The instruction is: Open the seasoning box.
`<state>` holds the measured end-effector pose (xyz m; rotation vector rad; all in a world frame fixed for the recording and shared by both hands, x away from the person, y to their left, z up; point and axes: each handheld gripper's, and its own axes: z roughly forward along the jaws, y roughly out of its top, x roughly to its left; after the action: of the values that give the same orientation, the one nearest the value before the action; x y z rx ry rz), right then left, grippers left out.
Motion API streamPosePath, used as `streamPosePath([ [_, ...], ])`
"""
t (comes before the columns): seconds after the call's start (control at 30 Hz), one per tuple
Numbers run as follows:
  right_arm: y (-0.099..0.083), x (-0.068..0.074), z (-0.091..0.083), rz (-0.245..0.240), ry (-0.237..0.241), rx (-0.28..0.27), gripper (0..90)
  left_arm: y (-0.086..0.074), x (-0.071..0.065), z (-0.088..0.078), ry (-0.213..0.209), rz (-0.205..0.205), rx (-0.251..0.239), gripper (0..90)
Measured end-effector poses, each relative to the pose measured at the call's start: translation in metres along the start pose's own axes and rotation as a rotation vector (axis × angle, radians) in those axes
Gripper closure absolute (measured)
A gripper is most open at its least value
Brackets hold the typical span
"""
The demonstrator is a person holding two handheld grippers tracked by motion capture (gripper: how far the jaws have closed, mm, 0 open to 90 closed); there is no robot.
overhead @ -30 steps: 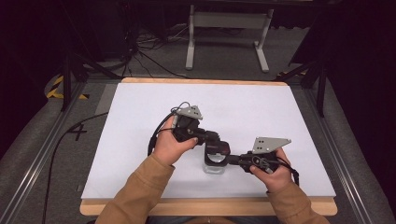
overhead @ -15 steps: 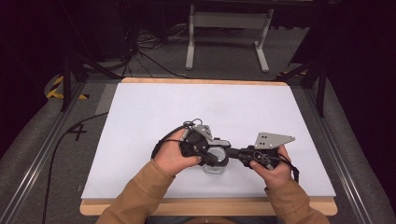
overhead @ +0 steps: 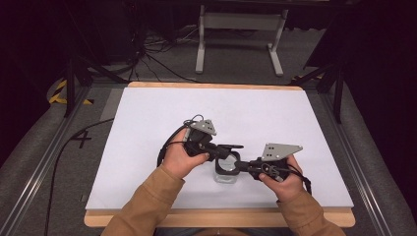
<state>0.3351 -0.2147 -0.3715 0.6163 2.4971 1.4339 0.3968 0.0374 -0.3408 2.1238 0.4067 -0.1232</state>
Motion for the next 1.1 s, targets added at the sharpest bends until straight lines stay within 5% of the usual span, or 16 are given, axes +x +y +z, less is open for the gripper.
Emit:
streamPosePath([
  [0.47,-0.014,0.013,0.011,-0.017,0.084,0.067,89.7,0.007,0.016,-0.001,-0.034,-0.050,-0.129,85.3],
  [1.1,-0.031,0.006,0.022,0.019,0.049,0.142,89.9,0.005,0.028,-0.004,0.061,-0.100,-0.199,83.2],
])
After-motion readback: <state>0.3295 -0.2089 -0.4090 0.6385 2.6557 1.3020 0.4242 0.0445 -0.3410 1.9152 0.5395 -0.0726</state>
